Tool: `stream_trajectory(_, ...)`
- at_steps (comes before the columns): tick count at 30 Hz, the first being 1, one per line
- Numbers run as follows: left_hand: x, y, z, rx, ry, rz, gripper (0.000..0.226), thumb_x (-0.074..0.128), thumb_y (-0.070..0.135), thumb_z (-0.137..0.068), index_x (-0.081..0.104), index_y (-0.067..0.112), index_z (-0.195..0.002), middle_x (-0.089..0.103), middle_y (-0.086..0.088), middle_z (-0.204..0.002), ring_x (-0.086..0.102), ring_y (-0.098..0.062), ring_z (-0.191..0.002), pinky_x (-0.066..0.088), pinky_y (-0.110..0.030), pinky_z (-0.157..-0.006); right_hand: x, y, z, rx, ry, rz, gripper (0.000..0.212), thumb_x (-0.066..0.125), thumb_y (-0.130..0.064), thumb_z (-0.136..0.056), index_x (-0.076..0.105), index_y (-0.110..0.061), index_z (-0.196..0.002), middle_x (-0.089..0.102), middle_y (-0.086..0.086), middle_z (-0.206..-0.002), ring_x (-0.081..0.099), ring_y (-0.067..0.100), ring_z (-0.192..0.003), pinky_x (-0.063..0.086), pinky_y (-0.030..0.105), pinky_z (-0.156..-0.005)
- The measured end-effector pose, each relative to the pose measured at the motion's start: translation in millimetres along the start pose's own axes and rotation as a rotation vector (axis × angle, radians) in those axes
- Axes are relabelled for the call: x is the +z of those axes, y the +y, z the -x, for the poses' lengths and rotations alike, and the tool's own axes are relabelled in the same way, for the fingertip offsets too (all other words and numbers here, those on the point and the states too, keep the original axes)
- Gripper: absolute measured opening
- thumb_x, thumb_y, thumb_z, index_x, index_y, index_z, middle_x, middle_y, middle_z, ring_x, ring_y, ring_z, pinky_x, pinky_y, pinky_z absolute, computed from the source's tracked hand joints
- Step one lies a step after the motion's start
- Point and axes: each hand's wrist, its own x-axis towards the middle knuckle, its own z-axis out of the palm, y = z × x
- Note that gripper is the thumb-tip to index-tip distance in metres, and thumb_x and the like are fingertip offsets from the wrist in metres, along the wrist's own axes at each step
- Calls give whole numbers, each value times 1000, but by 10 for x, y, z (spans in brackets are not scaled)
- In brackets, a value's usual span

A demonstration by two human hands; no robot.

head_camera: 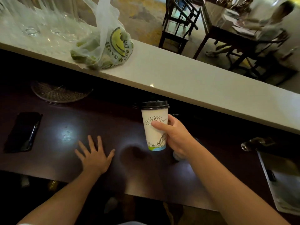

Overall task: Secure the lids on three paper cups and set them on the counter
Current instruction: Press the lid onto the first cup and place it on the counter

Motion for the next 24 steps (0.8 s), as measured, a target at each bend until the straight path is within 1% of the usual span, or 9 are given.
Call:
stream_trajectory(6,48,-60,65,46,127,5,96,16,78,-83,10,21,-161,3,-19,-168,-7,-50,-151,-4,-65,-118,4,-81,-5,-95,86,467,74,93,-25,-57,62,-20,-124,76,1,-112,73,17,-102,60,40,-91)
stream_trajectory(9,39,-41,72,57,140,38,97,19,77,-82,14,20,-160,4,-19,-168,-6,-50,-151,-5,-64,-118,2,-193,-52,-154,102,661,73,94,-14,-62,56,-22,-124,70,1,-115,70,16,-105,58,40,-93)
stream_trajectory(11,46,-51,86,62,155,36,97,18,77,-82,16,20,-160,7,-20,-167,-3,-51,-151,-4,-65,-118,13,-288,-66,-211,91,780,75,93,-12,-63,52,-26,-125,67,-2,-116,67,15,-105,57,34,-88)
stream_trajectory(13,48,-66,82,63,168,29,97,16,78,-82,18,20,-160,9,-19,-167,-1,-51,-151,-2,-65,-118,51,-399,-53,-322,75,921,75,90,-13,-64,51,-29,-126,64,-4,-116,63,14,-103,52,29,-84)
stream_trajectory(14,43,-65,83,63,168,32,97,16,78,-81,18,20,-160,10,-19,-167,-1,-51,-151,-2,-65,-118,65,-457,-48,-396,62,1001,73,88,-14,-65,52,-27,-127,63,-3,-117,60,16,-104,50,34,-89)
stream_trajectory(16,39,-55,87,62,159,31,98,15,78,-81,18,20,-160,10,-19,-167,-2,-51,-151,-1,-66,-118,92,-580,-40,-535,23,1195,73,85,-16,-68,54,-20,-133,62,2,-127,52,21,-117,42,51,-107)
stream_trajectory(18,47,-57,84,64,160,22,98,14,78,-81,17,20,-160,9,-20,-167,-2,-51,-151,-1,-66,-118,136,-711,-42,-611,11,1429,79,82,-15,-72,50,-15,-144,56,6,-140,45,26,-131,21,55,-122)
stream_trajectory(20,63,-70,81,74,171,25,98,16,79,-82,18,20,-160,11,-20,-167,-1,-51,-150,-1,-66,-118,202,-845,-53,-679,26,1637,81,79,-13,-76,45,-13,-150,52,9,-146,43,33,-136,11,53,-123)
stream_trajectory(24,95,-79,66,81,178,35,96,23,78,-83,22,19,-159,13,-20,-167,1,-51,-150,-1,-66,-117,389,-1046,-85,-746,37,1978,83,73,-10,-78,37,-15,-153,46,12,-149,37,38,-138,10,55,-125)
